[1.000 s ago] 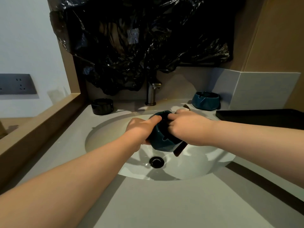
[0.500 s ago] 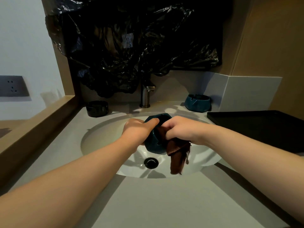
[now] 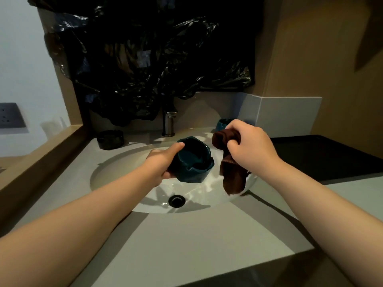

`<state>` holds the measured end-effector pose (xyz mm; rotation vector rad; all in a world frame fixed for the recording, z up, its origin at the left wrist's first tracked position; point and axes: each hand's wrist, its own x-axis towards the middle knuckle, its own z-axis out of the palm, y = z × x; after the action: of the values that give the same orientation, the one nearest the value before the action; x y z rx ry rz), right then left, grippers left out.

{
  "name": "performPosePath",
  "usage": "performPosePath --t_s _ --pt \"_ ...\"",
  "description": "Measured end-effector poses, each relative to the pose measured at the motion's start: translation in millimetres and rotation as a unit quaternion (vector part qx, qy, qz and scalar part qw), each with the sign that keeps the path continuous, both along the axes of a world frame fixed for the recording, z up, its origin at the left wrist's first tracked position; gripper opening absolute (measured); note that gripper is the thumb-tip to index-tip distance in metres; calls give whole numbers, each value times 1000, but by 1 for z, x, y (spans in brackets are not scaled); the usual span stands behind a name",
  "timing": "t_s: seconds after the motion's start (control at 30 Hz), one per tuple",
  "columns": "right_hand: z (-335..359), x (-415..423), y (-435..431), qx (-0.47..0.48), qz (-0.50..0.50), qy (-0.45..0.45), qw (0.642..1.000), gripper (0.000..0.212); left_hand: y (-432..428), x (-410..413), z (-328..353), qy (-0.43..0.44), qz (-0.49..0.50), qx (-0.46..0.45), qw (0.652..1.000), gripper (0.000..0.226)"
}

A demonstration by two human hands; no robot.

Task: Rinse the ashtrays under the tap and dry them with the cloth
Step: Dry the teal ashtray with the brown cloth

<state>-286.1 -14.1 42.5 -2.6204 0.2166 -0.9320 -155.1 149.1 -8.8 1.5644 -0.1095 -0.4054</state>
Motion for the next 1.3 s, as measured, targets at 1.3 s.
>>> performPosePath --t_s 1.3 --pt "16 -18 -187 414 -200 109 881 23 -184 -40 -1 -208 -180 184 944 50"
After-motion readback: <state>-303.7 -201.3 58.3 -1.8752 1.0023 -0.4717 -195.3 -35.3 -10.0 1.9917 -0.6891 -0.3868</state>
